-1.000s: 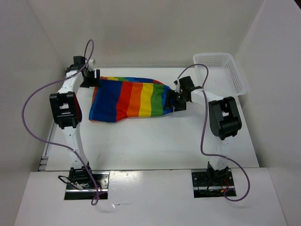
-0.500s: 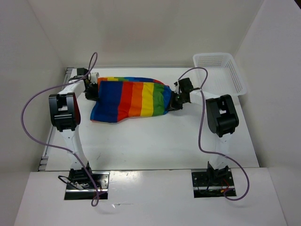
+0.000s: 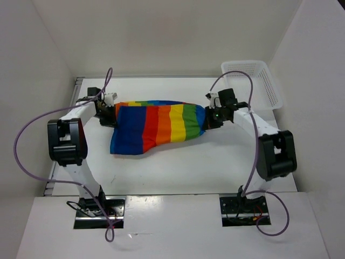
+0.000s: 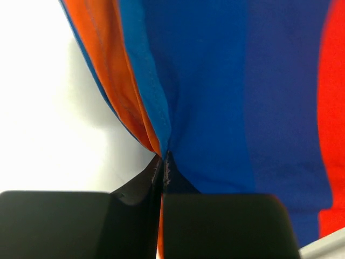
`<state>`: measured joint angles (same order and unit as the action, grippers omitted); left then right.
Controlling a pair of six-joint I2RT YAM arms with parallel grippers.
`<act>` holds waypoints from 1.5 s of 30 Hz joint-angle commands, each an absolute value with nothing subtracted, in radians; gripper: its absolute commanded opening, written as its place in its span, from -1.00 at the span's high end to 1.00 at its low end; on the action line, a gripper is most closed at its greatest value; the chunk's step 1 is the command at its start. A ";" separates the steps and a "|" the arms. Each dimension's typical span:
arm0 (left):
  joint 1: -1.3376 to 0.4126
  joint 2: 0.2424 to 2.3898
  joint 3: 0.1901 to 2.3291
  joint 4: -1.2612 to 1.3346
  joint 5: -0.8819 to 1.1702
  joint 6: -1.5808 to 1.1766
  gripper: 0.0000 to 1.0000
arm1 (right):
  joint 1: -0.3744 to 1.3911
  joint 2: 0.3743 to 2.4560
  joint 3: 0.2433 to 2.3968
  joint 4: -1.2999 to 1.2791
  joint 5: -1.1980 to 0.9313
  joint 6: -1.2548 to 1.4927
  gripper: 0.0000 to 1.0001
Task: Fold and stack the shorts
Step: Fold the shorts
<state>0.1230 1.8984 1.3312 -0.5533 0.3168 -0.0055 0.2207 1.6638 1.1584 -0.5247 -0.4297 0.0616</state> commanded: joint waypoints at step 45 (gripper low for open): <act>-0.589 2.355 1.904 -0.543 0.342 0.000 -0.19 | 0.178 1.485 1.206 -0.629 -0.235 -0.084 1.00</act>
